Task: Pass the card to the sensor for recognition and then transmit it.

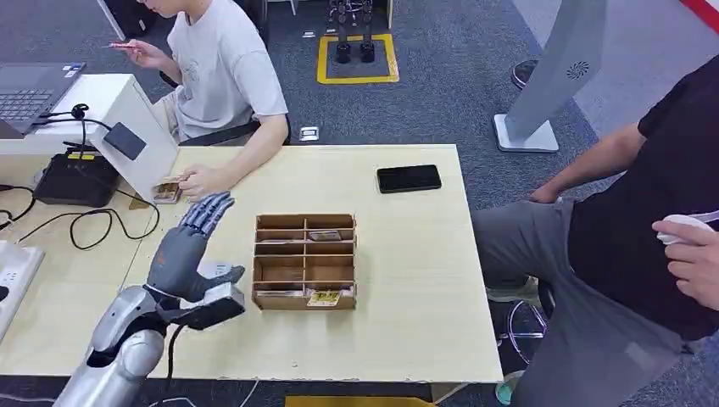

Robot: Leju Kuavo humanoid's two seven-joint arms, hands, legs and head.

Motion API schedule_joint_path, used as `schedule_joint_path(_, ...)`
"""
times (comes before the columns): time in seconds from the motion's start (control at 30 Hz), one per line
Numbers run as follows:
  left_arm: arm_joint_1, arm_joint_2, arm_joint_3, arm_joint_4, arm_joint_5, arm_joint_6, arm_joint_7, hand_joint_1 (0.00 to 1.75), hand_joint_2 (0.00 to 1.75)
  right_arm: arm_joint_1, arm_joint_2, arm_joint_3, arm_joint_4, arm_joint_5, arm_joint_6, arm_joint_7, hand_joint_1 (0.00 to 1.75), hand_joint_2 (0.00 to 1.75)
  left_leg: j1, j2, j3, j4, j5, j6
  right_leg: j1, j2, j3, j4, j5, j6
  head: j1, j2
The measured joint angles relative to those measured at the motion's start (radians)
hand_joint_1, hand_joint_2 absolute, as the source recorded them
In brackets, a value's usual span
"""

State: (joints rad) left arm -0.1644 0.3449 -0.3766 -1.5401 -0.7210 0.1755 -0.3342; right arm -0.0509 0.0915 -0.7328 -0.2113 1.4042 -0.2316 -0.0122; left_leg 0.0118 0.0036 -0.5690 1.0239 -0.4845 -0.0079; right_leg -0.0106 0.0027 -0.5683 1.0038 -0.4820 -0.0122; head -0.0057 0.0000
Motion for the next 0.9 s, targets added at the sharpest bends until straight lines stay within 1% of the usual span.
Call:
schedule_joint_path(0.1, 0.041, 0.044, -0.056, -0.068, -0.047, -0.004, 0.000, 0.00, 1.75, 0.002, -0.003, -0.001, 0.000, 0.003, 0.000, 0.000, 0.00, 1.75, 0.000, 0.000, 0.000, 0.000, 0.000, 0.000, 0.000, 0.000, 0.000, 0.000, 0.000, 0.000, 0.000, 0.000)
schedule_joint_path(0.23, 0.060, 0.100, -0.130, -0.107, -0.118, -0.026, 0.030, 0.00, 1.75, 0.002, -0.006, -0.003, 0.000, 0.005, 0.000, 0.002, 0.00, 1.75, 0.000, 0.000, 0.000, 0.000, 0.000, 0.000, 0.000, 0.000, 0.000, 0.000, 0.000, 0.000, 0.000, 0.000)
schedule_joint_path(0.33, 0.068, 0.119, -0.167, -0.116, -0.152, -0.013, 0.044, 0.00, 1.75, 0.001, -0.006, -0.008, 0.000, 0.005, 0.000, 0.004, 0.00, 1.75, 0.000, 0.000, 0.000, 0.000, 0.000, 0.000, 0.000, 0.000, 0.000, 0.000, 0.000, 0.000, 0.000, 0.000)
schedule_joint_path(0.43, 0.069, 0.122, -0.198, -0.117, -0.201, 0.001, 0.070, 0.00, 1.75, 0.001, -0.006, -0.010, 0.000, 0.003, 0.001, 0.005, 0.00, 1.75, 0.000, 0.000, 0.000, 0.000, 0.000, 0.000, 0.000, 0.000, 0.000, 0.000, 0.000, 0.000, 0.000, 0.000)
schedule_joint_path(0.6, 0.063, 0.121, -0.248, -0.115, -0.260, 0.002, 0.122, 0.00, 1.75, 0.000, -0.006, -0.016, 0.000, 0.000, 0.003, 0.009, 0.00, 1.75, 0.000, 0.000, 0.000, 0.000, 0.000, 0.000, 0.000, 0.000, 0.000, 0.000, 0.000, 0.000, 0.000, 0.000)
schedule_joint_path(0.73, 0.053, 0.116, -0.280, -0.099, -0.285, 0.003, 0.159, 0.00, 1.75, -0.001, -0.006, -0.020, 0.000, 0.004, 0.005, 0.015, 0.00, 1.75, 0.000, 0.000, 0.000, 0.000, 0.000, 0.000, 0.000, 0.000, 0.000, 0.000, 0.000, 0.000, 0.000, 0.000)
schedule_joint_path(0.8, 0.051, 0.108, -0.296, -0.081, -0.307, 0.009, 0.187, 0.00, 1.75, -0.001, -0.006, -0.024, 0.000, 0.006, 0.005, 0.016, 0.00, 1.75, 0.000, 0.000, 0.000, 0.000, 0.000, 0.000, 0.000, 0.000, 0.000, 0.000, 0.000, 0.000, 0.000, 0.000)
schedule_joint_path(0.9, 0.051, 0.096, -0.309, -0.056, -0.309, 0.013, 0.210, 0.00, 1.75, -0.001, -0.006, -0.025, 0.000, 0.006, 0.005, 0.016, 0.00, 1.75, 0.000, 0.000, 0.000, 0.000, 0.000, 0.000, 0.000, 0.000, 0.000, 0.000, 0.000, 0.000, 0.000, 0.000)
